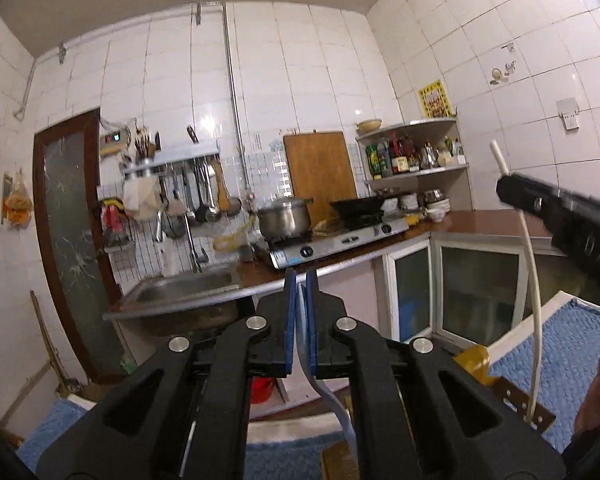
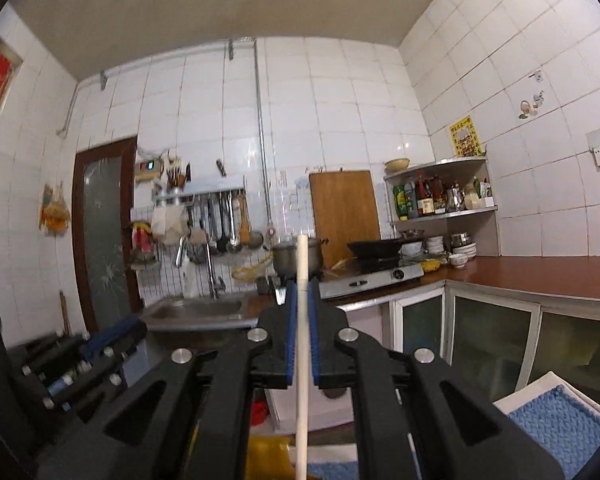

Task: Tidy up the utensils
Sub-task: 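Lower the spatula into the yellow holder and open the left tool while the right tool releases the chopstick there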

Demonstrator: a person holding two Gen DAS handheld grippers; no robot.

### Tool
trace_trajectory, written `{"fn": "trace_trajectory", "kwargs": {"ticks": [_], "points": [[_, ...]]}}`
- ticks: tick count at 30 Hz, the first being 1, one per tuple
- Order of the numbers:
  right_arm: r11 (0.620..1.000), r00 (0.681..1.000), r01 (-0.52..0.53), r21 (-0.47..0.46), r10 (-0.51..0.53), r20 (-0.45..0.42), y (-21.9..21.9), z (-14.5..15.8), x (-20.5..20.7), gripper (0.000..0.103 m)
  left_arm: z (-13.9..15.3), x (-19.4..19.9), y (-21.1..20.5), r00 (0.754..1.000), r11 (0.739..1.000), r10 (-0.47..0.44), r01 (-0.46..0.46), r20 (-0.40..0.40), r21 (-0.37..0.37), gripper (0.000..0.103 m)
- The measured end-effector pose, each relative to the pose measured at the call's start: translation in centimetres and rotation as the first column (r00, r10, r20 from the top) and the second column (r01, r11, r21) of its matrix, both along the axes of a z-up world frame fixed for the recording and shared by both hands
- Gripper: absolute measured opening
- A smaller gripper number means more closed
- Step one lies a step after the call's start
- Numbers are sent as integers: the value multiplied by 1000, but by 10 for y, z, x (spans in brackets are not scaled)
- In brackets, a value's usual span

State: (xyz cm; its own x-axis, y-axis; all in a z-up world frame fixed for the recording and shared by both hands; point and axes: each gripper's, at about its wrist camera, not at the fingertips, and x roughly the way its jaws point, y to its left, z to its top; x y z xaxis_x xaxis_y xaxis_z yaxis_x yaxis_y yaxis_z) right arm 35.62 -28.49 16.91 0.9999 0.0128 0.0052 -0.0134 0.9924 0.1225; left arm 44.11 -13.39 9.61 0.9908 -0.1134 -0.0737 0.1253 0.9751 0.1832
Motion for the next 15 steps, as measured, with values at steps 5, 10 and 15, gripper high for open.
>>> {"fn": "trace_trajectory", "kwargs": {"ticks": [5,10,15], "points": [[1000,998,-16,-19,15,-60,0,-21,-3,6,-9,-3,11,997,1000,-11,10,-71,-18,4],[999,986,-31,-22,27,-167,1,-40,-7,6,-13,-6,26,982,997,-43,30,-186,-73,21],[1000,954,-29,-6,26,-299,-4,-41,-16,7,-9,-25,46,962,992,-50,16,-269,-128,48]]}}
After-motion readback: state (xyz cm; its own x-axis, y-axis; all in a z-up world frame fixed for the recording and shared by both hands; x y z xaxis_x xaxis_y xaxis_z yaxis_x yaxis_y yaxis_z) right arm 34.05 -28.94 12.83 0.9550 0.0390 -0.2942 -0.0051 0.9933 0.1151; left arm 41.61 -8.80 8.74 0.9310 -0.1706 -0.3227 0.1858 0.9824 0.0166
